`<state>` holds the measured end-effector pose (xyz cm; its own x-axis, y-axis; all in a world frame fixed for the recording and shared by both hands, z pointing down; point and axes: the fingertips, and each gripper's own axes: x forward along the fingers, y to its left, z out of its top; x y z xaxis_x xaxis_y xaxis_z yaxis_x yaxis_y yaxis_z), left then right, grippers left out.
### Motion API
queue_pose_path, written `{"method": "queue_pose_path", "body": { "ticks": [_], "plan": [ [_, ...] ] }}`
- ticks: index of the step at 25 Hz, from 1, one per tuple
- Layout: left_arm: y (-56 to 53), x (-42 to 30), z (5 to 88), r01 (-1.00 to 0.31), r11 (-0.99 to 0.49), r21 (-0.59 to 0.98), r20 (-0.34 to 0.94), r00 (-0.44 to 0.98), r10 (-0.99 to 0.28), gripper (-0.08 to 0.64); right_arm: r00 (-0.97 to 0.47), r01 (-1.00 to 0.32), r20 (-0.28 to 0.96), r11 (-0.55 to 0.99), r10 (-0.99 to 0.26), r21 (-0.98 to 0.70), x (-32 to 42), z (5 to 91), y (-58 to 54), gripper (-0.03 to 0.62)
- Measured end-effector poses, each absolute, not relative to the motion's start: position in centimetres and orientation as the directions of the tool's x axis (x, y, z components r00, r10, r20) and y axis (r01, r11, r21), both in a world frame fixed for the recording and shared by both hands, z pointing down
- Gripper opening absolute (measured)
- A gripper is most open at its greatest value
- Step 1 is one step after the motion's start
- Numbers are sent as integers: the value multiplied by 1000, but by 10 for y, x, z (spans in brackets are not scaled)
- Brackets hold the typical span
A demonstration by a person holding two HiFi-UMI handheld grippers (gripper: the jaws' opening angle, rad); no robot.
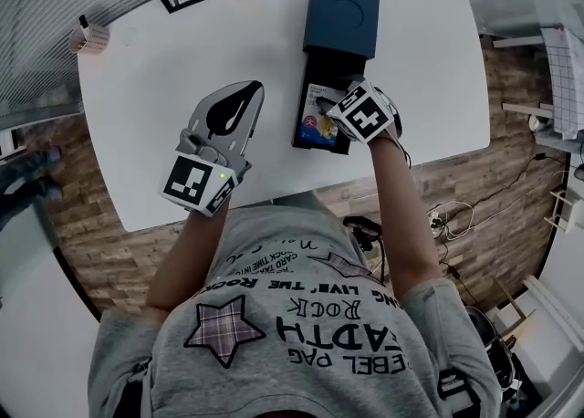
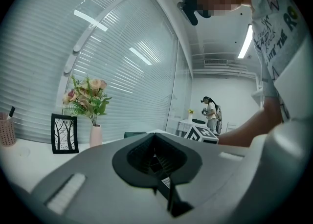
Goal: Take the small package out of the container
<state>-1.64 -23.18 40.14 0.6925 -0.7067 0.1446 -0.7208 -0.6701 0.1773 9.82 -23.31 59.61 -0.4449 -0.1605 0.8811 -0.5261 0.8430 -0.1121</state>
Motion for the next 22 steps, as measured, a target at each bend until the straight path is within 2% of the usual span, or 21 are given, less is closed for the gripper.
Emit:
{"method": "queue_pose_path", "body": {
  "ticks": [11, 22],
  "plan": [
    [-230, -19, 403, -714, -676, 186, 146, 700, -699, 11, -431, -482, 901, 856, -47, -185, 95, 599, -220, 175],
    [-222, 4, 419, -626, -748, 219, 180, 780, -600, 11, -489, -478, 869, 858, -80, -190, 94, 568, -216, 175]
  ]
}}
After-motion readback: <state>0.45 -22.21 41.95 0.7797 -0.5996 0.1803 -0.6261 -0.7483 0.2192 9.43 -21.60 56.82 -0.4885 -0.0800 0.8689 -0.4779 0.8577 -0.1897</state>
